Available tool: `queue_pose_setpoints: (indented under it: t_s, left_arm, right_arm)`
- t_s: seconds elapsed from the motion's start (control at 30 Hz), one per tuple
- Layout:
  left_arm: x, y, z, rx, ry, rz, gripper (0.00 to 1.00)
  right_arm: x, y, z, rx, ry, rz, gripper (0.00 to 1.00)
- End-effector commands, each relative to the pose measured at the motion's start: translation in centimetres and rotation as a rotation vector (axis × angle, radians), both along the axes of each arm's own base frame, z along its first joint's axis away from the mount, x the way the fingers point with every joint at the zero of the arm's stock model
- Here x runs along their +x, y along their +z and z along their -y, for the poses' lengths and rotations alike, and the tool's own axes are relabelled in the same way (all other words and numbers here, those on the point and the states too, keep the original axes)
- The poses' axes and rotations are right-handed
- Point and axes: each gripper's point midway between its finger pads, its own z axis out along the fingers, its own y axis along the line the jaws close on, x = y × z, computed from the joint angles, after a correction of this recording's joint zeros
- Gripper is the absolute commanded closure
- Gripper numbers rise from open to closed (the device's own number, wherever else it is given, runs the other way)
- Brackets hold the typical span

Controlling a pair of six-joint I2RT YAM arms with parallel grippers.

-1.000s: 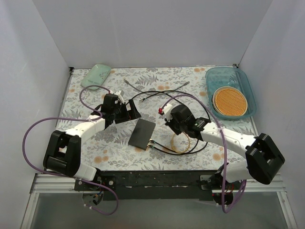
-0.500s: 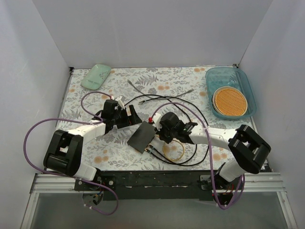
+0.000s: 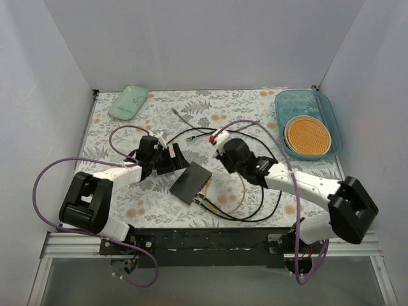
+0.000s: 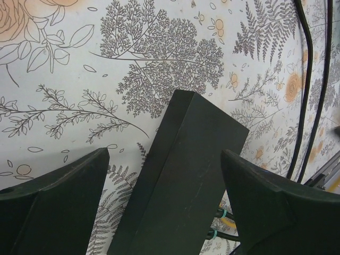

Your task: Insert the plug into the switch port

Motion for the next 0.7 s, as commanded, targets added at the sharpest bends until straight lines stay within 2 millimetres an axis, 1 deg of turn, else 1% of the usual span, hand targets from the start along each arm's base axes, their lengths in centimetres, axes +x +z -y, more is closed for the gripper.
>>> queue_pose_setpoints:
  t_s: [0.0,0.03,0.07,0.1,0.13,0.17,0.2,0.23,0.27,0.3,0.33,0.37,0.4,0.43,0.47,0.5,0.53,0.63,0.67]
  left_arm:
    - [0.8,1.4,-0.4,0.011,0.030,0.044,0.13]
    - [0.9,1.4,-0.5,0.012,0.032,0.047,0.13]
    - [0.9,1.5,-0.5,0.013,0.038,0.048,0.13]
    - [0.9,1.4,-0.6,0.013,0.040,0.046,0.13]
    - [1.0,1.5,-0.6,0.013,0.042,0.045,0.13]
    - [1.0,1.4,-0.6,0.016,0.046,0.044,0.12]
    - [1.0,1.3,-0.6,0.017,0.047,0.043,0.12]
    - [1.1,1.4,-0.7,0.021,0.052,0.046,0.12]
    - [1.3,1.5,-0.7,0.022,0.056,0.051,0.12]
    - [1.4,1.6,-0.7,0.024,0.058,0.053,0.12]
    - [1.1,1.3,-0.9,0.035,0.060,0.034,0.12]
    - [1.3,1.3,-1.0,0.040,0.063,0.036,0.12]
    - [1.4,1.3,-1.0,0.043,0.065,0.036,0.12]
    - [1.5,1.5,-1.0,0.045,0.065,0.038,0.12]
    - [1.6,1.4,-1.1,0.051,0.072,0.036,0.12]
    - [1.8,1.5,-1.1,0.054,0.071,0.039,0.12]
    - [1.8,1.5,-1.1,0.057,0.073,0.039,0.12]
    - [1.9,1.4,-1.3,0.063,0.081,0.035,0.11]
    - [1.8,1.4,-1.2,0.061,0.079,0.033,0.11]
  right_arm:
    - [6.3,15.0,5.8,0.142,-0.338,0.400,0.99]
    - [6.5,17.1,7.3,0.149,-0.394,0.466,0.99]
    - [5.8,20.0,8.4,0.199,-0.407,0.526,0.99]
    - [5.7,22.6,8.6,0.249,-0.394,0.597,0.99]
    - [5.2,24.1,8.7,0.286,-0.378,0.619,0.99]
    - [4.1,26.1,8.2,0.354,-0.309,0.635,0.99]
    - [3.5,26.4,7.9,0.360,-0.263,0.624,0.99]
    - [2.9,27.9,7.3,0.412,-0.230,0.616,0.99]
    - [1.8,27.8,5.5,0.439,-0.116,0.565,0.99]
    - [1.2,27.8,4.4,0.452,-0.056,0.531,0.99]
    - [-0.4,26.7,2.5,0.469,0.055,0.432,0.99]
    - [-1.2,27.0,1.1,0.489,0.128,0.395,0.99]
    - [-2.3,26.7,-0.1,0.501,0.191,0.350,0.99]
    - [-4.4,26.2,-1.8,0.523,0.309,0.280,0.99]
    - [-5.1,26.0,-2.8,0.524,0.354,0.243,0.99]
    - [-6.5,26.0,-3.7,0.531,0.415,0.211,0.99]
    - [-8.4,26.1,-4.7,0.558,0.518,0.169,0.99]
    - [-10.6,26.2,-5.4,0.596,0.619,0.097,0.99]
    - [-10.8,26.1,-5.3,0.596,0.623,0.088,0.99]
